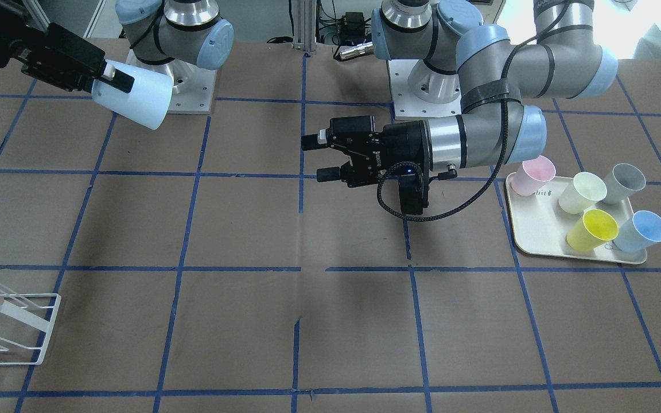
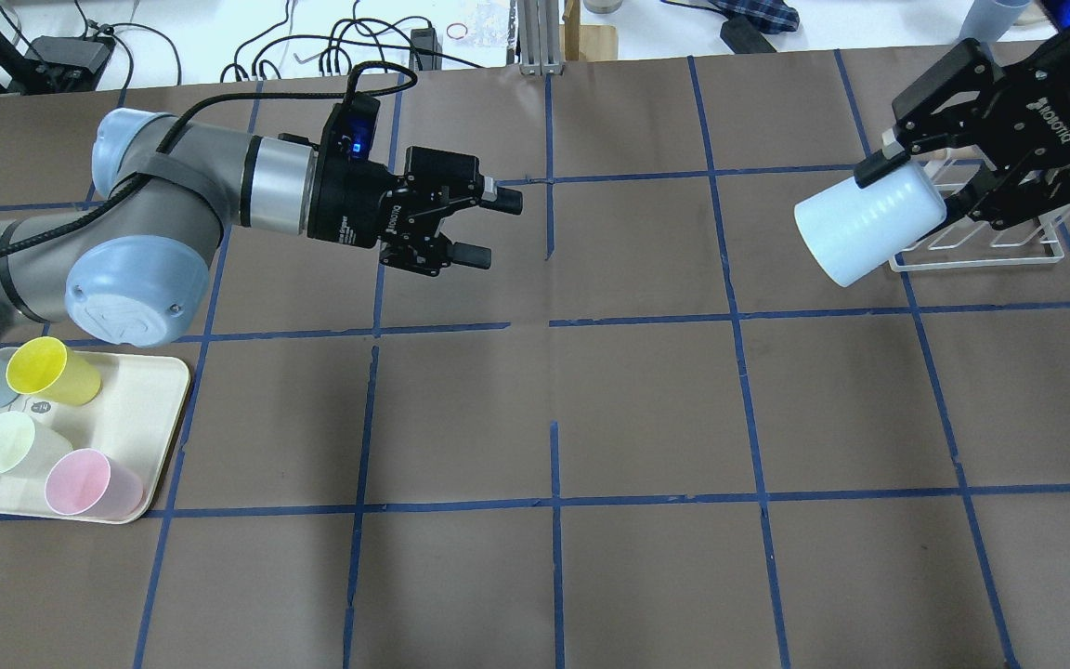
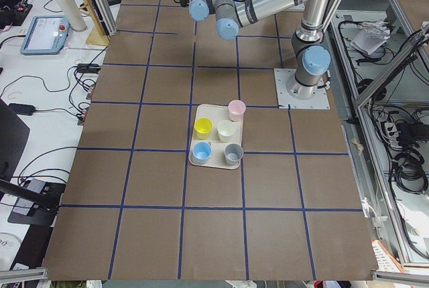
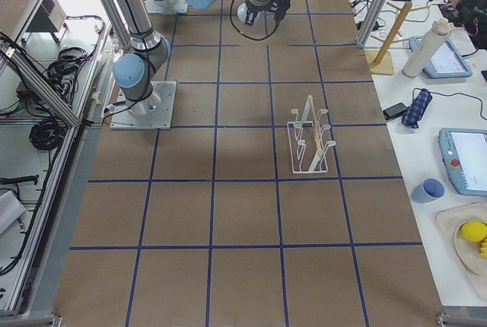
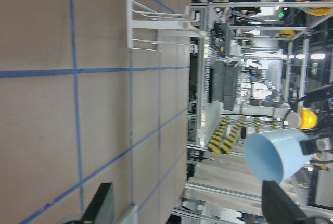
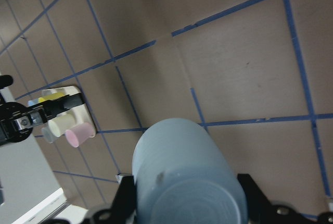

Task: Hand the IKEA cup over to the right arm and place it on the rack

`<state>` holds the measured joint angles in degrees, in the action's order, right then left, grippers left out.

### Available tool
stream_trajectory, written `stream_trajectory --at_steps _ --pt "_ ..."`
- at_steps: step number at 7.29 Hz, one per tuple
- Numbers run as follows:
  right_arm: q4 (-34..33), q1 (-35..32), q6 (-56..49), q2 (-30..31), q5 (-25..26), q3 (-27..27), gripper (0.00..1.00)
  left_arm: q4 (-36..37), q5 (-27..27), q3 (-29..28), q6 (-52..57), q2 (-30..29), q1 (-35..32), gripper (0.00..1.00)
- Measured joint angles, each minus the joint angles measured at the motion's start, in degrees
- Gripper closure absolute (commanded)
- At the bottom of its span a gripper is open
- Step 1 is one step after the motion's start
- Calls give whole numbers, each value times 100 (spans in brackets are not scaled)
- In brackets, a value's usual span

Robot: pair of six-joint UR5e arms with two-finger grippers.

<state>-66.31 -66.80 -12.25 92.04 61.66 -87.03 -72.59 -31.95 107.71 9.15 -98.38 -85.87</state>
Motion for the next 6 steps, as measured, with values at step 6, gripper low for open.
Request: stream_trajectory --at_steps 6 --pt "-2741 -8 -92 -943 2754 -16 100 -1141 -5747 -1673 -174 318 -192 0"
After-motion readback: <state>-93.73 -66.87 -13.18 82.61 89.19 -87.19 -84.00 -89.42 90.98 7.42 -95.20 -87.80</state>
